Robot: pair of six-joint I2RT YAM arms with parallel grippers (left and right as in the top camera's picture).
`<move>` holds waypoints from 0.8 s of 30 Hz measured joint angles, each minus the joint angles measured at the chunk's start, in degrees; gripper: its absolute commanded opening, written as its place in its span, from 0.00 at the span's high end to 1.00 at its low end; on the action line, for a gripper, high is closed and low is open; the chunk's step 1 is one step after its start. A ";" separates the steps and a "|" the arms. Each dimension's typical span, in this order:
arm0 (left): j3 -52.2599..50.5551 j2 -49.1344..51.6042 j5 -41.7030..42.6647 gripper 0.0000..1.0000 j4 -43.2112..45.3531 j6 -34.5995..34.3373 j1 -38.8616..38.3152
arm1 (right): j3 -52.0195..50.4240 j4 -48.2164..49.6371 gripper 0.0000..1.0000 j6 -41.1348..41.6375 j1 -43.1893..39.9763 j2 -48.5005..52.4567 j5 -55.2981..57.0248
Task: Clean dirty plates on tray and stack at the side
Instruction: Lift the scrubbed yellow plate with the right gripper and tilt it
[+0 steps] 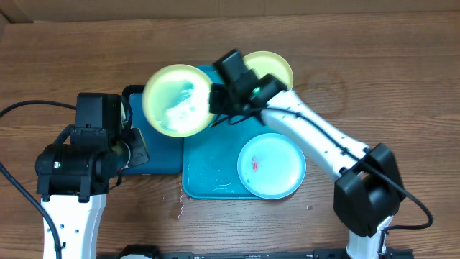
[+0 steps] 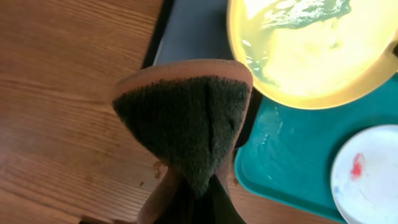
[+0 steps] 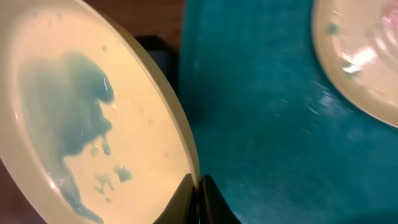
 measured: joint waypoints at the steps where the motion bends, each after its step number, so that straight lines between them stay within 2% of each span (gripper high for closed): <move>1: -0.02 0.00 -0.68 0.96 -0.26 -0.44 0.00 | 0.00 1.46 0.96 0.31 1.55 0.02 1.53; 6: -0.04 0.00 -2.32 0.96 -0.61 -1.57 0.00 | 0.09 7.43 0.96 0.35 8.90 1.70 11.23; 10: -0.04 0.00 -2.73 0.96 -0.59 -1.88 0.00 | 0.09 12.17 0.96 -3.52 11.65 4.00 17.75; 16: -0.04 0.00 -2.86 0.96 -0.59 -2.47 0.00 | 0.11 24.70 0.96 -16.68 13.18 4.44 26.40; 19: -0.04 0.00 -2.86 0.96 -0.59 -2.49 0.00 | 0.11 27.80 0.96 -23.56 13.49 3.69 30.58; 24: -0.04 0.00 -2.84 0.96 -0.61 -2.49 0.00 | 0.11 30.36 0.96 -30.32 13.53 0.11 33.64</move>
